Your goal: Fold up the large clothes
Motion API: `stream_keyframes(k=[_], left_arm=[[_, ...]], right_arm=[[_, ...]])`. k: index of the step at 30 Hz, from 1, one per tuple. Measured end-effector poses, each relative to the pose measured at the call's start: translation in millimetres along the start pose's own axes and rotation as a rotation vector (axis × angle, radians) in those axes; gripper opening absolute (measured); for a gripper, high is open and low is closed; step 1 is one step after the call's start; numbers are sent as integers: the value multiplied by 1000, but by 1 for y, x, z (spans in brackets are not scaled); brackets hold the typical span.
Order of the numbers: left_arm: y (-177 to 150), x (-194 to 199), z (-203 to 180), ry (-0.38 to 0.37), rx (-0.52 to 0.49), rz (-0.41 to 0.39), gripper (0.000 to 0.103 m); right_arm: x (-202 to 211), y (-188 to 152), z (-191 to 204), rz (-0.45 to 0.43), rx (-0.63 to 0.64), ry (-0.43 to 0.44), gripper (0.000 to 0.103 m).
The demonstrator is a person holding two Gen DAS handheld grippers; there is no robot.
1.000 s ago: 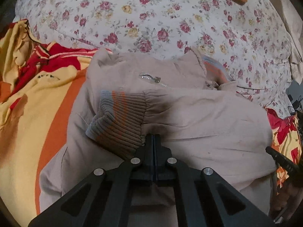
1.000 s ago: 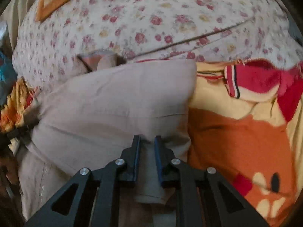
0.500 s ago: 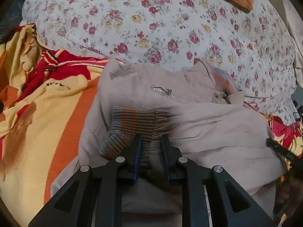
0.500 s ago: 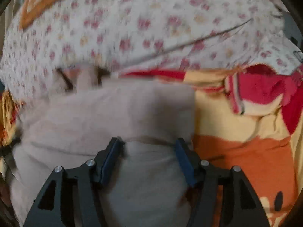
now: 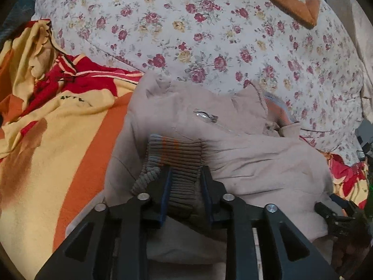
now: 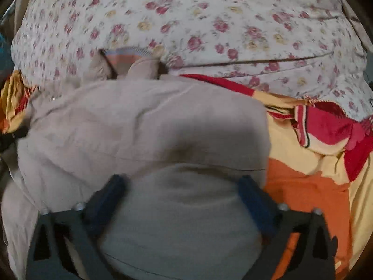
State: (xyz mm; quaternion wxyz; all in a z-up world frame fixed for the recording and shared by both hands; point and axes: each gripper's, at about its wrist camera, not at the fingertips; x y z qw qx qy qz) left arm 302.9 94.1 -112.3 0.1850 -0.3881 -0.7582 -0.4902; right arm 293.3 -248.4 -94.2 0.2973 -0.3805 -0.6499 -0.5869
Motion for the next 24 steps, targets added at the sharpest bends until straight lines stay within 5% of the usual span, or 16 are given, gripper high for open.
stream_keyframes(k=[4, 9, 14, 16, 18, 20, 23, 24], left_arm=[[0, -1, -9, -38, -29, -1, 38], [-1, -3, -16, -31, -56, -4, 46], [0, 7, -17, 12, -62, -24, 39], [1, 23, -26, 58, -86, -67, 34], [0, 35, -38, 89, -141, -107, 34], [-2, 20, -39, 152, -178, -44, 34], [-10, -2, -31, 179, -183, 34, 33], [-9, -1, -35, 188, -195, 34, 34]], right_arm=[[-2, -2, -2, -6, -10, 10, 103], [-2, -7, -3, -36, -8, -1, 103], [5, -4, -4, -27, -10, -29, 100], [31, -3, -8, -83, -55, -37, 79], [58, -6, -12, -153, -95, 23, 79], [71, -13, -9, -187, -90, 58, 79], [33, -27, 2, -8, -49, 41, 80], [31, -34, 7, -69, -26, 16, 82]])
Point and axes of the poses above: each gripper's, at about its wrist camera, not at the fingertips, and x roughly against the way its jaws point, z to its left, y to its top, and after that the axes turned 8 degrees about -y, right-handed
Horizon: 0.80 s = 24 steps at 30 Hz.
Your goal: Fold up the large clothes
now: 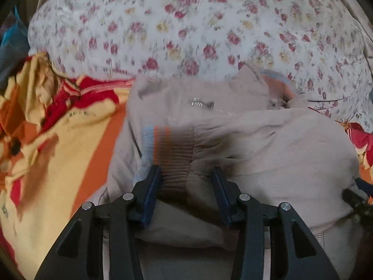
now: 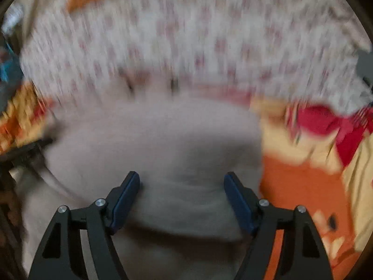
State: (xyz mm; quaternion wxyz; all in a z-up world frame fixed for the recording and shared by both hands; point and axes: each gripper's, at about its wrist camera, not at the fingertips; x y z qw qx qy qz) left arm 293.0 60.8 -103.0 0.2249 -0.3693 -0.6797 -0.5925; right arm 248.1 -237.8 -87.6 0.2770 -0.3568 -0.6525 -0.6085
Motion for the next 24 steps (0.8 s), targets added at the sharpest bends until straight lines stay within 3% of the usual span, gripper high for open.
stream_keyframes(k=[1, 6, 24], left_arm=[[1, 0, -1, 0, -5, 1, 35], [0, -1, -1, -24, -4, 2, 41], [2, -2, -6, -44, -35, 9, 55]], right_arm=[[1, -1, 6, -10, 26, -24, 90], [4, -4, 17, -12, 62, -81, 100], [0, -4, 18, -5, 69, -90, 102]])
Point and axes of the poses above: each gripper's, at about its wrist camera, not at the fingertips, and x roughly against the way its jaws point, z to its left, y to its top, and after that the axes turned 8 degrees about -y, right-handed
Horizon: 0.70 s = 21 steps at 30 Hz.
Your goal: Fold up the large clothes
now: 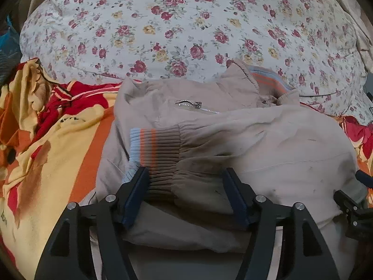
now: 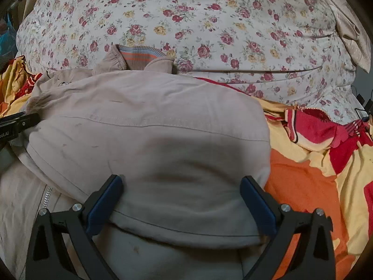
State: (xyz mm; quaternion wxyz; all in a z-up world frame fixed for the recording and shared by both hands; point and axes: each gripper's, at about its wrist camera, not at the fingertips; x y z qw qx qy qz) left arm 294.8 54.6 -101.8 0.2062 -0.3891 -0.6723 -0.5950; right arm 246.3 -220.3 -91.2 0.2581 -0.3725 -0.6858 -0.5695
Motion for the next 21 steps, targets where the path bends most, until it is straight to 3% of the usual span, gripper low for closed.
stream_keyframes(k=[21], left_arm=[[1, -2, -3, 13, -22, 18, 59]], right_arm=[[1, 0, 1, 0, 4, -6, 102]])
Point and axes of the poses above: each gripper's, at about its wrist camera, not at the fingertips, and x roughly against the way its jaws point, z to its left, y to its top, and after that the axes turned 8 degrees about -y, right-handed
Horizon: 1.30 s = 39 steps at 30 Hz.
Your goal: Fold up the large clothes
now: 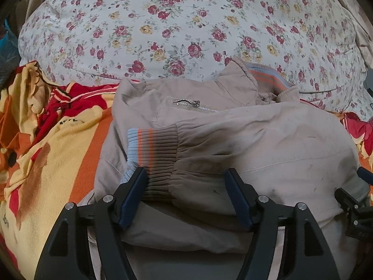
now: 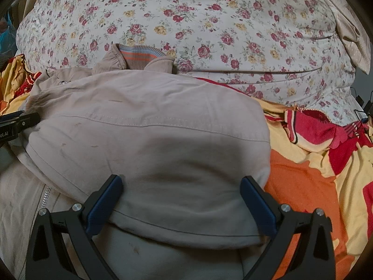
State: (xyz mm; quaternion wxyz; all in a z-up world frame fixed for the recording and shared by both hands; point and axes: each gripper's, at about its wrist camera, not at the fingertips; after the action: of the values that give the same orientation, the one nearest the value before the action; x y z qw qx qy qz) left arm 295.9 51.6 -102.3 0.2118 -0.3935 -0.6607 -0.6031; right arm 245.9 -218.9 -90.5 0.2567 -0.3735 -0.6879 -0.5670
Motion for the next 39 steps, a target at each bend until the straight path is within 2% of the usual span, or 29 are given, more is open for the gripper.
stream_keyframes(k=[39], left_arm=[[1, -2, -4, 8, -24, 13, 65]], right_arm=[[0, 1, 4, -9, 19, -30, 102]])
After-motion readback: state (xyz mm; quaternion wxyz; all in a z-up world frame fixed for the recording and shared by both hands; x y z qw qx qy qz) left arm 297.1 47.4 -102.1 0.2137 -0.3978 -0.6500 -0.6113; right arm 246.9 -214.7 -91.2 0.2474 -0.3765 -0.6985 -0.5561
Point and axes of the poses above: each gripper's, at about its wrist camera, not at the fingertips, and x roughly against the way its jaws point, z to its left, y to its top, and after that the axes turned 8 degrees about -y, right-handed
